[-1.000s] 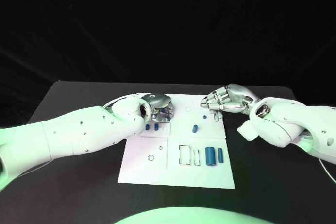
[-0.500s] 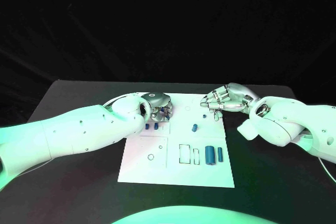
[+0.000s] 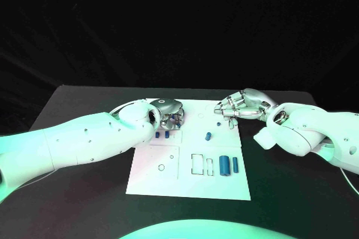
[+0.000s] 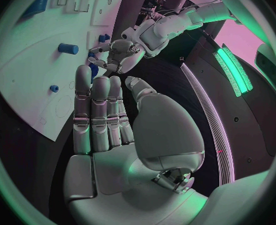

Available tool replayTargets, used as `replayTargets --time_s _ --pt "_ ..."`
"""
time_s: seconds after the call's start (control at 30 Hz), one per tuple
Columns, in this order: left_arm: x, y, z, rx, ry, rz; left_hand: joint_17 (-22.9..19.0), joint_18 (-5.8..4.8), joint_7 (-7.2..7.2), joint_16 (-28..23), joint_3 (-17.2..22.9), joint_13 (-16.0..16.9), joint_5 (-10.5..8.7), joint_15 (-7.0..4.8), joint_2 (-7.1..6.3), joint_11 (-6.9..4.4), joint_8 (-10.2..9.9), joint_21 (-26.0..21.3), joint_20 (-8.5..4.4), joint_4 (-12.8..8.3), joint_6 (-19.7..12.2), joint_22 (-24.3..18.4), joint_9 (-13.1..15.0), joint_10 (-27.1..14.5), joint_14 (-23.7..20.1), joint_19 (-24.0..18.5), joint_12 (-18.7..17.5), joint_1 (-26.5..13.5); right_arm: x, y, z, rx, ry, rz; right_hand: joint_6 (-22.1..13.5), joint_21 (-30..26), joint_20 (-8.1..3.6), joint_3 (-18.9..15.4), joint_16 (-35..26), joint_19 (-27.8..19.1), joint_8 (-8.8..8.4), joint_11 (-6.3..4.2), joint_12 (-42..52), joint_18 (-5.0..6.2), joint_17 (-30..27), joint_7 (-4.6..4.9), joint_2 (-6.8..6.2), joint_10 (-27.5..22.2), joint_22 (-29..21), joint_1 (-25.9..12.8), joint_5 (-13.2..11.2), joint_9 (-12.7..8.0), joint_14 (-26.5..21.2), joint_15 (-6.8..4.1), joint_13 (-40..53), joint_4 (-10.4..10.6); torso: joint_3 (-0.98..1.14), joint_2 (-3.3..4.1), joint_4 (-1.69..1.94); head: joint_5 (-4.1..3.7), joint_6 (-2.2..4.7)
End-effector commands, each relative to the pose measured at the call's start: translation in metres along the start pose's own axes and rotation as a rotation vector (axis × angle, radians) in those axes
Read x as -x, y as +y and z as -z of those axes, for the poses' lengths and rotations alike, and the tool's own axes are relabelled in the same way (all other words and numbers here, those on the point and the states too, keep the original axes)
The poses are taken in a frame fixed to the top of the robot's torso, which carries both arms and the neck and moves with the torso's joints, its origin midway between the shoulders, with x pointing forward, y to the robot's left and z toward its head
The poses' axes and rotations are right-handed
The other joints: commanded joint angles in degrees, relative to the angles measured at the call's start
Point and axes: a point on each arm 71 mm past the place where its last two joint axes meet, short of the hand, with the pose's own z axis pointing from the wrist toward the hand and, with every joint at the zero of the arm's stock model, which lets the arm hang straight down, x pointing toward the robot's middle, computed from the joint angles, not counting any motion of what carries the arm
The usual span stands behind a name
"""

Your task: Assemble the parts on the task board

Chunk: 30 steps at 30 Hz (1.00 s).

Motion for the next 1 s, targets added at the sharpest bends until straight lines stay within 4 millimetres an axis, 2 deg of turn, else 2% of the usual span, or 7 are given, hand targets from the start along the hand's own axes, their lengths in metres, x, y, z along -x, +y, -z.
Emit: replayTargets --time_s 0.03,0.2,0.5,1.0 --pt "0.003 -0.001 0.002 -0.008 -0.029 0.034 -0.08 -1.12 0.13 0.38 0.51 -0.07 -0.14 0.18 -0.34 0.05 -0.40 0.29 0.01 -0.03 0.42 1.18 -0.09 0.50 2.03 0.42 -0.27 -0.26 0.000 0.001 0.000 0.013 0.007 0.010 -0.32 0.22 0.06 0.17 -0.20 -0.51 0.24 0.07 -0.05 0.24 0.06 0.11 0.35 -0.41 0.06 0.23 0.28 0.06 -0.25 0.05 0.07 0.19 -0.08 -0.05 -0.02 0.04 0.09" --pt "0.009 0.005 0.008 0.006 -0.040 0.072 -0.23 -1.17 0.14 0.31 0.68 -0.12 -0.14 0.20 -0.45 0.05 -0.48 0.48 0.02 -0.03 0.54 1.42 -0.12 0.65 2.01 0.52 -0.40 -0.55 0.000 0.000 0.000 0.013 0.005 0.012 -0.32 0.22 0.06 0.17 -0.20 -0.51 0.24 0.07 -0.05 0.24 0.06 0.11 0.35 -0.41 0.06 0.23 0.28 0.06 -0.25 0.05 0.07 0.19 0.00 -0.03 0.02 0.19 0.11" --pt "0.020 0.015 0.021 0.032 -0.059 0.121 -0.52 -1.28 0.11 0.21 1.02 -0.19 -0.14 0.18 -0.80 0.02 -0.62 0.91 0.03 -0.06 0.90 1.96 -0.17 1.06 1.96 0.76 -0.67 -1.22 0.000 0.000 -0.001 0.013 0.006 0.013 -0.32 0.22 0.06 0.17 -0.20 -0.51 0.24 0.07 -0.05 0.24 0.06 0.11 0.35 -0.41 0.06 0.23 0.28 0.06 -0.25 0.05 0.07 0.19 0.01 -0.02 0.04 0.46 0.37" --pt "0.021 0.038 0.037 0.083 -0.033 0.129 -0.80 -1.30 0.04 0.08 1.25 -0.22 -0.14 0.14 -1.10 -0.03 -0.75 1.00 0.02 -0.06 1.16 2.07 -0.22 1.38 1.91 0.80 -0.89 -1.80 0.000 0.000 -0.001 0.013 0.007 0.013 -0.32 0.22 0.06 0.17 -0.20 -0.51 0.24 0.07 -0.05 0.24 0.06 0.11 0.35 -0.41 0.06 0.23 0.28 0.06 -0.25 0.05 0.07 0.19 0.00 -0.02 0.00 0.90 0.44"
